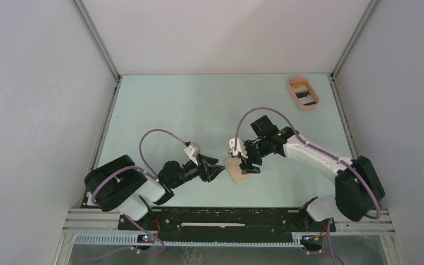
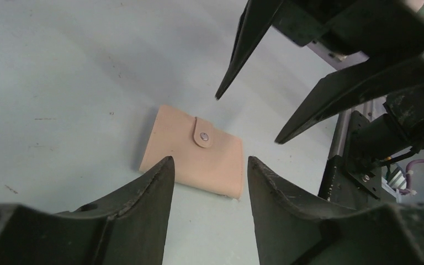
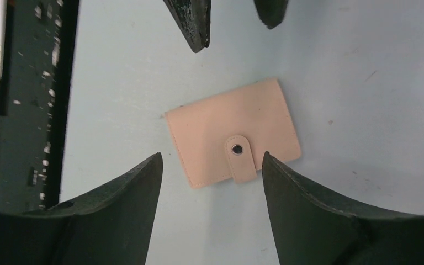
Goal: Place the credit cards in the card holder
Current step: Place the card holder at the center of the board.
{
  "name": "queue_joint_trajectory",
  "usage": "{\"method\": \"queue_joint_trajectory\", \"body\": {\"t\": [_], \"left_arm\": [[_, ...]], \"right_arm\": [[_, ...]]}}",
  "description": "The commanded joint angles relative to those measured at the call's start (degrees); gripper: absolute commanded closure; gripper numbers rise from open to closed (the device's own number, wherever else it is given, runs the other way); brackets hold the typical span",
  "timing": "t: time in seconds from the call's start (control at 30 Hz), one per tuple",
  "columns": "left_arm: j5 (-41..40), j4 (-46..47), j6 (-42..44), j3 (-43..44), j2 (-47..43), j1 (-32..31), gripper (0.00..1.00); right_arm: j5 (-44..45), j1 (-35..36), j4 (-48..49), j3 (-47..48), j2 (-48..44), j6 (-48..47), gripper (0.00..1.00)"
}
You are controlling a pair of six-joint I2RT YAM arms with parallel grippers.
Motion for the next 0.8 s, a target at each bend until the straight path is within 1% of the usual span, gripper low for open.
{"method": "queue_joint_trajectory", "body": {"t": [0.0,0.17,0.4,0.53,0.67,0.77], "left_arm": [[-0.36,9.1,0.51,3.83,5.21,0.48,0.49],[-4.8,9.01,-1.86,4.23,7.61,0.75,0.63],[-5.25,9.03,-7.92,7.2,14.17,0.94,0.77],[-4.13,9.01,-11.59,9.67,18.67,1.87,0.9],[-3.24,8.58,-14.03,10.85,20.92,2.67,0.97],[-2.33,4.63,-16.35,13.02,22.68,2.83,0.99]], "right_arm": [[4.15,0.94,3.65,-0.13,5.04,-5.58,0.27],[5.69,1.37,5.15,1.66,10.47,-1.35,0.34],[7.68,2.34,6.5,2.97,14.17,0.77,0.38],[8.9,2.91,7.24,3.22,15.05,1.26,0.4],[10.65,4.21,7.43,3.28,15.93,0.71,0.42],[12.32,5.54,6.85,3.28,17.08,-0.56,0.46]]}}
